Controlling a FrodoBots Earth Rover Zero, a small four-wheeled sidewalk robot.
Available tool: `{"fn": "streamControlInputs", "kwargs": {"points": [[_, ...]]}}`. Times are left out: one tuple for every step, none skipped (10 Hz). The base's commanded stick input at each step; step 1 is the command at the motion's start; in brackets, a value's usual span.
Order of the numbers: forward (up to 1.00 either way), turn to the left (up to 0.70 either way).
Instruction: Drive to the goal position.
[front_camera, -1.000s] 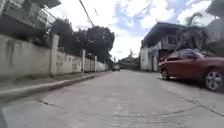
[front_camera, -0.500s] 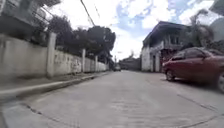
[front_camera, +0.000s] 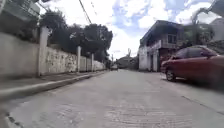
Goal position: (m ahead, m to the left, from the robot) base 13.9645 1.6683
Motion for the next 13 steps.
{"fn": "streamControlInputs", "kwargs": {"points": [[0.7,-0.35],[0.7,-0.35],[0.7,-0.35],[0.7,-0.35],[0.7,-0.35],[0.7,0.0],[0.7,0.0],[0.7,0.0],[0.7,0.0],[0.7,0.0],[0.7,0.0],[0.7,0.0],[0.7,0.0]]}}
